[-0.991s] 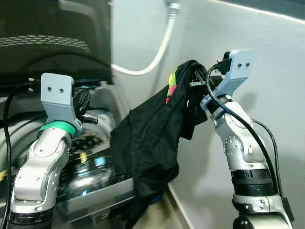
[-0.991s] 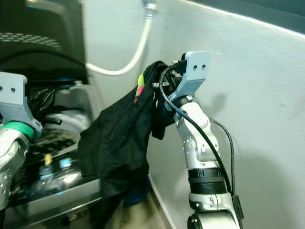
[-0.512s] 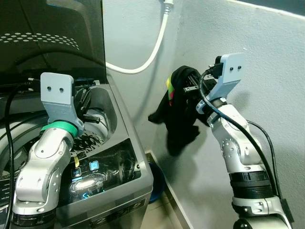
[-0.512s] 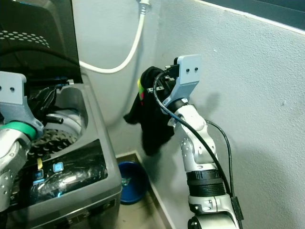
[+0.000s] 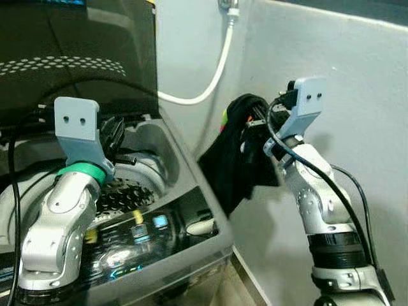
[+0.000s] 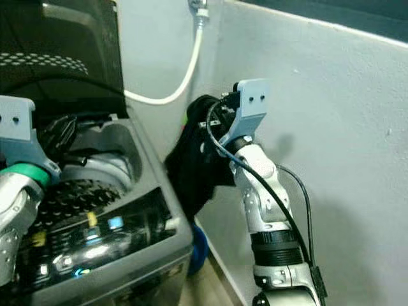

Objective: Clothes washing

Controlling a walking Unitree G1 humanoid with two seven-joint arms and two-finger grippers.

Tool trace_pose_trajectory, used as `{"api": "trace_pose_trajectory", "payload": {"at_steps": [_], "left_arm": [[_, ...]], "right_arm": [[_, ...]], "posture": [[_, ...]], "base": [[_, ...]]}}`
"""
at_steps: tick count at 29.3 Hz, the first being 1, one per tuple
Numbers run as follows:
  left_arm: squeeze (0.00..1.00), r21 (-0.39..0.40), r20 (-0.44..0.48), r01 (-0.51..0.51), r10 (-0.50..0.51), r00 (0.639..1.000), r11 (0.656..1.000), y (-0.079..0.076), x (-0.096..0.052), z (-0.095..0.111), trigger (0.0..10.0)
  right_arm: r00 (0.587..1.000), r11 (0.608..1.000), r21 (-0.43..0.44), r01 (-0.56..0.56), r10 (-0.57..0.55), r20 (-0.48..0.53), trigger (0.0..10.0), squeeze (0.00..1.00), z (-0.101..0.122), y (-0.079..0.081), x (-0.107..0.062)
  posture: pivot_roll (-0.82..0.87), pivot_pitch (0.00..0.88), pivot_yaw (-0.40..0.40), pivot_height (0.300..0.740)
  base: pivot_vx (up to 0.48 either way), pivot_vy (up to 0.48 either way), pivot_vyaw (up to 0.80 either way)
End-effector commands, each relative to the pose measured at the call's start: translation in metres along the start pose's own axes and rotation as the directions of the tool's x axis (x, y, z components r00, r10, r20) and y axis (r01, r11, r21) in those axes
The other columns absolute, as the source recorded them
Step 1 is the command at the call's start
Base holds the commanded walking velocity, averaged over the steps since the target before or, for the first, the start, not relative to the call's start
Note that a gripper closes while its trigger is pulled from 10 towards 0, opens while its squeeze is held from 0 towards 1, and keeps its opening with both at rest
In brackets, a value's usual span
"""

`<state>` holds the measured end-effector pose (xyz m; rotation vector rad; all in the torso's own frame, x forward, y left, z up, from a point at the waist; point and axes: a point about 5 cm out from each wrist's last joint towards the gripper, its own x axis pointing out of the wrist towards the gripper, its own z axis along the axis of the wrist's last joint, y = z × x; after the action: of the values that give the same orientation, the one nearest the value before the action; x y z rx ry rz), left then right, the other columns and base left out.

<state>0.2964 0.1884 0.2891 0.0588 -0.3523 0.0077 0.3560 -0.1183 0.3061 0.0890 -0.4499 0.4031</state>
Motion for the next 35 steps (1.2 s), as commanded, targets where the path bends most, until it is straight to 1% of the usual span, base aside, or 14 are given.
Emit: {"api": "trace_pose_trajectory", "payload": {"at_steps": [1, 7, 8, 13, 22, 23, 25, 28, 29, 31, 32, 33, 34, 35], "left_arm": [[0.0, -0.011, -0.003, 0.002, -0.002, 1.0, 1.0, -0.001, -0.001, 0.0, 10.0], [0.0, 0.003, -0.006, 0.014, -0.014, 1.0, 1.0, -0.002, -0.002, 0.001, 10.0], [0.0, -0.018, -0.013, 0.02, -0.02, 1.0, 1.0, -0.002, -0.002, 0.0, 10.0], [0.0, -0.044, -0.034, -0.019, 0.018, 0.999, 0.999, -0.001, -0.001, -0.004, 10.0], [0.0, -0.017, -0.042, -0.024, 0.024, 0.999, 1.0, 0.0, 0.0, -0.005, 10.0], [0.0, 0.0, -0.037, -0.015, 0.015, 0.999, 1.0, 0.0, 0.0, -0.004, 10.0], [0.0, 0.0, -0.037, -0.015, 0.015, 0.999, 1.0, 0.0, 0.0, -0.004, 10.0], [0.0, 0.026, -0.028, 0.0, 0.001, 1.0, 1.0, 0.0, 0.0, -0.003, 10.0], [0.0, 0.041, -0.023, 0.003, -0.003, 1.0, 0.999, 0.0, 0.001, -0.003, 10.0], [0.0, 0.041, -0.023, 0.003, -0.003, 1.0, 0.999, 0.0, 0.001, -0.003, 10.0], [0.0, 0.053, -0.016, 0.006, -0.006, 1.0, 0.999, 0.0, 0.002, -0.002, 10.0], [0.0, 0.063, -0.014, 0.008, -0.007, 1.0, 0.998, 0.001, 0.003, -0.002, 10.0], [0.0, 0.07, -0.011, 0.007, -0.006, 1.0, 0.998, 0.001, 0.004, -0.002, 10.0], [0.0, 0.07, -0.011, 0.007, -0.006, 1.0, 0.998, 0.001, 0.004, -0.002, 10.0]], "right_arm": [[1.0, 1.0, -0.012, -0.013, 0.013, 0.028, 10.0, 0.0, 0.007, 0.001, 0.001], [1.0, 1.0, -0.012, -0.015, 0.015, 0.026, 10.0, 0.0, 0.006, 0.001, 0.001], [1.0, 1.0, -0.012, -0.014, 0.015, 0.026, 10.0, 0.0, 0.006, 0.0, 0.001], [1.0, 1.0, -0.013, -0.013, 0.013, 0.025, 10.0, 0.0, 0.006, 0.0, 0.002], [1.0, 1.0, -0.015, -0.009, 0.009, 0.026, 10.0, 0.0, 0.007, -0.002, 0.002], [0.999, 1.0, -0.014, -0.017, 0.018, 0.03, 10.0, 0.0, 0.007, -0.001, 0.005], [0.999, 1.0, -0.014, -0.017, 0.018, 0.03, 10.0, 0.0, 0.007, -0.001, 0.005], [0.998, 0.999, -0.018, -0.041, 0.042, 0.036, 10.0, 0.0, 0.01, 0.004, 0.012], [0.995, 0.996, -0.004, -0.09, 0.09, 0.053, 10.0, 0.0, 0.02, 0.013, 0.024], [0.995, 0.996, -0.004, -0.09, 0.09, 0.053, 10.0, 0.0, 0.02, 0.013, 0.024], [0.982, 0.987, 0.026, -0.161, 0.158, 0.1, 10.0, 0.0, 0.039, 0.025, 0.039], [0.96, 0.969, 0.11, -0.223, 0.198, 0.198, 10.0, 0.0, 0.071, 0.035, 0.055], [0.914, 0.927, 0.231, -0.295, 0.204, 0.35, 10.0, 0.0, 0.117, 0.041, 0.066], [0.914, 0.927, 0.231, -0.295, 0.204, 0.35, 10.0, 0.0, 0.117, 0.041, 0.066]], "posture": [[0.06, 0.042, -0.06, 0.74], [0.06, 0.044, -0.061, 0.74], [0.06, 0.044, -0.061, 0.74], [0.05, 0.05, -0.061, 0.74], [0.05, 0.052, -0.062, 0.74], [0.05, 0.051, -0.056, 0.74], [0.05, 0.051, -0.056, 0.74], [0.05, 0.051, -0.05, 0.74], [0.04, 0.049, -0.041, 0.74], [0.04, 0.049, -0.041, 0.74], [0.04, 0.048, -0.036, 0.74], [0.04, 0.049, -0.038, 0.74], [0.04, 0.048, -0.042, 0.74], [0.04, 0.048, -0.042, 0.74]], "base": [[0.0, 0.337, 0.0], [0.0, 0.05, 0.0], [0.0, 0.0, 0.0], [0.0, -0.384, 0.0], [0.0, 0.0, 0.0], [0.0, 0.0, 0.0], [0.0, 0.0, 0.0], [0.0, 0.0, 0.0], [0.0, 0.0, 0.0], [0.0, 0.0, 0.0], [0.0, 0.0, 0.0], [0.0, 0.0, 0.0], [0.0, 0.0, 0.0], [0.0, 0.0, 0.0]]}}
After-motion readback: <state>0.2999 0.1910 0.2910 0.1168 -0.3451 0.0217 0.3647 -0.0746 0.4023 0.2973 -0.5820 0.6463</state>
